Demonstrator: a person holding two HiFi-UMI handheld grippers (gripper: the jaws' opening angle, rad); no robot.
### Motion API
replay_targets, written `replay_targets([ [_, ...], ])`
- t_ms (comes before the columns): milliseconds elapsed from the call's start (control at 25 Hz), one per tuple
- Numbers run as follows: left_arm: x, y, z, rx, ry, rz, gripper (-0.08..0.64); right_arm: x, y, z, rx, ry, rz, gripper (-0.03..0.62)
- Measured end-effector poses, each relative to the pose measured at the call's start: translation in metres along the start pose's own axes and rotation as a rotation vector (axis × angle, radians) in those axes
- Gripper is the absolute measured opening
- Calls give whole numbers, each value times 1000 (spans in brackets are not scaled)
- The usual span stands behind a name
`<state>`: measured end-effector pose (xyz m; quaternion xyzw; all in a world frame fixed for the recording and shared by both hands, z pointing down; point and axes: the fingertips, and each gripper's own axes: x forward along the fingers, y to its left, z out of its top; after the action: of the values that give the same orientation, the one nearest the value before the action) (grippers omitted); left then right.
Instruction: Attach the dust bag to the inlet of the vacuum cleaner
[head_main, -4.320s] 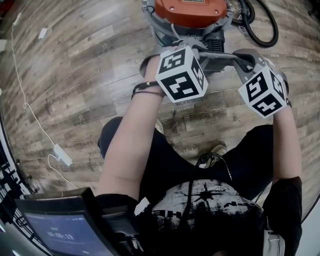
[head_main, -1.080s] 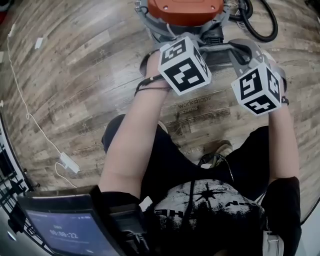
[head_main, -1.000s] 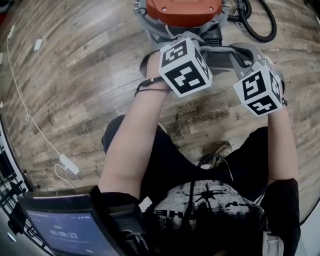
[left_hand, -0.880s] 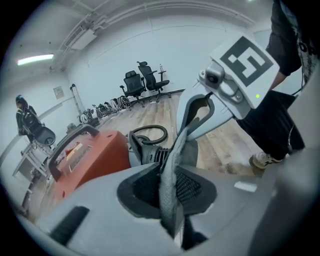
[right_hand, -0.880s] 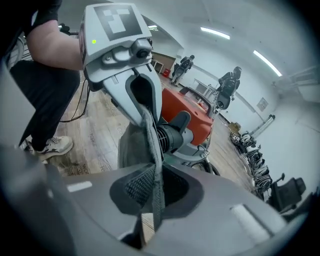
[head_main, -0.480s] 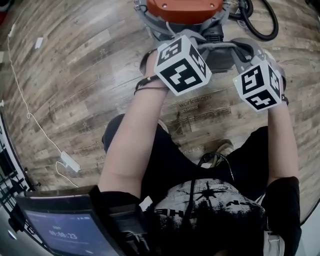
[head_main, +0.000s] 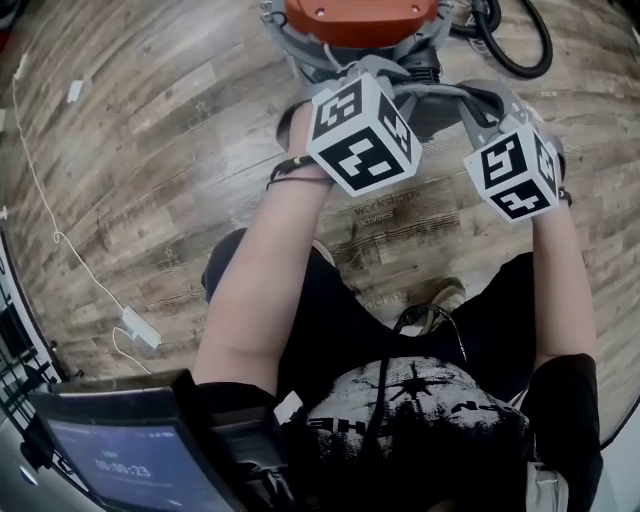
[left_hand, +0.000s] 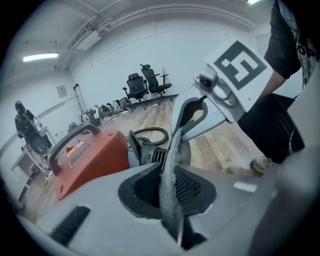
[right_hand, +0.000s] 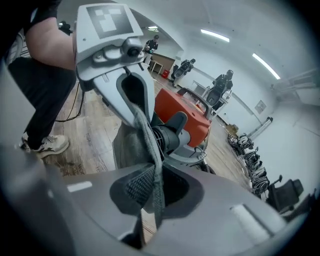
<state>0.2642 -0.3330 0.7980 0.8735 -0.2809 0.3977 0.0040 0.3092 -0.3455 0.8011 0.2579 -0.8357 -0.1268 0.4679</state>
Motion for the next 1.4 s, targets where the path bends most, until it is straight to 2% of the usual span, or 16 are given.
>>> replay_targets([
  [120,0,2,5,23,-13,22,52,4,2,-6,37,-5,11,23],
  [200,3,2,1,2,-13,2,51,5,-1,-4,47,-5,10,23],
  [360,5,-2,-13,-41,18,-37,32,4,-6,11,-12,-5,-14,25],
  [680,4,-3,-15,-3,24,-19,38,2,-4,12,-20,-4,-13,35],
  [720,4,-3,-15,3,24,-19,40,2,-4,11,-18,-3,-10,50],
  [800,3,-5,-15,21,24,-16,62,0,-1,11,-10,-9,7,138],
  [880,-1,-5,-12,36,16,-13,136,-4,2,10,2,-21,27,220],
  [1000,-10,-6,-6,44,-22,-1,205,-14,5,10,-4,-35,31,274],
  [1120,-18,-8,2,39,-71,10,215,-28,-2,16,-16,-69,-6,296],
  [1280,-30,-5,16,4,-151,24,215,-42,-8,33,12,-149,-29,288],
  [1360,-39,-2,24,-6,-197,42,207,-47,-10,44,27,-196,-38,257],
  [1400,-44,0,27,-1,-217,60,178,-50,-12,49,32,-222,-45,230],
])
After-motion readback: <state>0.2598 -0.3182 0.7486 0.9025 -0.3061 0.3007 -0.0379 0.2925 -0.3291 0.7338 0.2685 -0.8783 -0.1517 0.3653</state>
